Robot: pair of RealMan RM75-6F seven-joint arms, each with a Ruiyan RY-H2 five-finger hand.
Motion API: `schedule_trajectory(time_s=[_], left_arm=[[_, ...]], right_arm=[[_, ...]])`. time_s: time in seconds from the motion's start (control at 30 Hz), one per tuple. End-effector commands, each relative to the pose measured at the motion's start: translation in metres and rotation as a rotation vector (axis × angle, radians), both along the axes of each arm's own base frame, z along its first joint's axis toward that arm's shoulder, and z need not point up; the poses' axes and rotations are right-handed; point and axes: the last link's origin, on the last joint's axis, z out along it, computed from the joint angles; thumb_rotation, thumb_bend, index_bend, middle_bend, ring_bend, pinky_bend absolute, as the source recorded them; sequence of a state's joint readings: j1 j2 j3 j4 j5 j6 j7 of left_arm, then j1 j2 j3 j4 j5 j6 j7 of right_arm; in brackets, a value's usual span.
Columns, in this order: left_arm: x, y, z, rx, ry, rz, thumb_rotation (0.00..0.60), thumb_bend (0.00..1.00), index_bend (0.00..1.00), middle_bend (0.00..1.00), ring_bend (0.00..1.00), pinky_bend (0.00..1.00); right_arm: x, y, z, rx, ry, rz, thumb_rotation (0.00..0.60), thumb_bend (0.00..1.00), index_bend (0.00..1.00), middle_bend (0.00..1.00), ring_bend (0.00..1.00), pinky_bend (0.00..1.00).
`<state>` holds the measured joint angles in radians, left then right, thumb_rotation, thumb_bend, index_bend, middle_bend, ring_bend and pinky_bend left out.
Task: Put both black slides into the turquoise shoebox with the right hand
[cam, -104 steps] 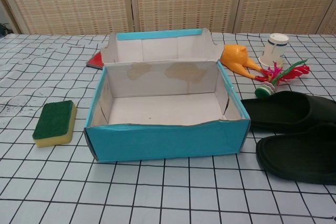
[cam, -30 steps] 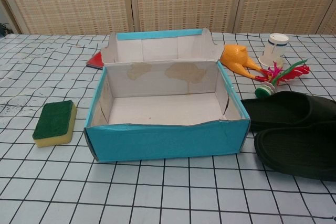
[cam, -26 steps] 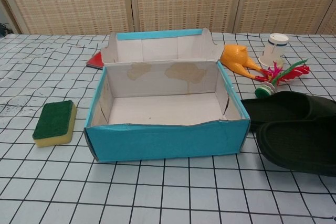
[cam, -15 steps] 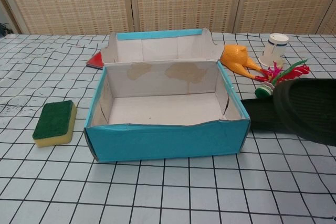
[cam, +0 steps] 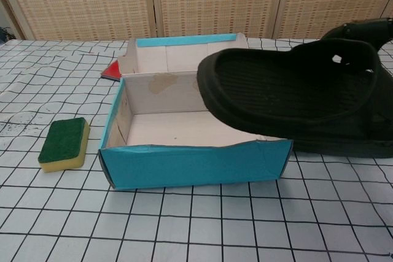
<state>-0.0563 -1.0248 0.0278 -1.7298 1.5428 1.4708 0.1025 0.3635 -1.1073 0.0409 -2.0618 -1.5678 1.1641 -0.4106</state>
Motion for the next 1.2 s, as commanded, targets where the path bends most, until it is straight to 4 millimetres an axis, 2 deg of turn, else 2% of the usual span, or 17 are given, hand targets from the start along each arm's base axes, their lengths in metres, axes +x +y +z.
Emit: schedule_trajectory(time_s=[0.03,0.23,0.5,0.93,1.2], left_arm=[[0.000,0.000,0.001,0.003,0.000,-0.004,0.600,0.53,0.26,0.19,0.30,0.53],[0.001,-0.001,0.001,0.002,-0.003,-0.008,0.600,0.53,0.25,0.19,0.30,0.53],[0.001,-0.002,0.003,0.001,-0.010,-0.009,0.600,0.53,0.25,0.19,0.30,0.53],[0.002,-0.002,0.003,-0.002,-0.016,-0.014,0.600,0.53,0.26,0.19,0.30,0.53],[0.001,-0.002,0.003,-0.001,-0.016,-0.011,0.600,0.53,0.25,0.19,0.30,0.53]], right_arm=[[0.045,-0.029,-0.031,0.051,-0.036,0.010,0.600,0.04,0.52,0.54,0.41,0.51],[0.071,-0.054,-0.063,0.043,-0.030,-0.037,0.600,0.04,0.52,0.54,0.41,0.51],[0.082,-0.064,-0.098,0.053,0.028,-0.063,0.600,0.04,0.52,0.54,0.41,0.51],[0.073,-0.074,-0.117,0.028,0.068,-0.095,0.600,0.04,0.52,0.54,0.41,0.51],[0.074,-0.071,-0.129,0.083,0.070,-0.089,0.600,0.04,0.52,0.54,0.42,0.51]])
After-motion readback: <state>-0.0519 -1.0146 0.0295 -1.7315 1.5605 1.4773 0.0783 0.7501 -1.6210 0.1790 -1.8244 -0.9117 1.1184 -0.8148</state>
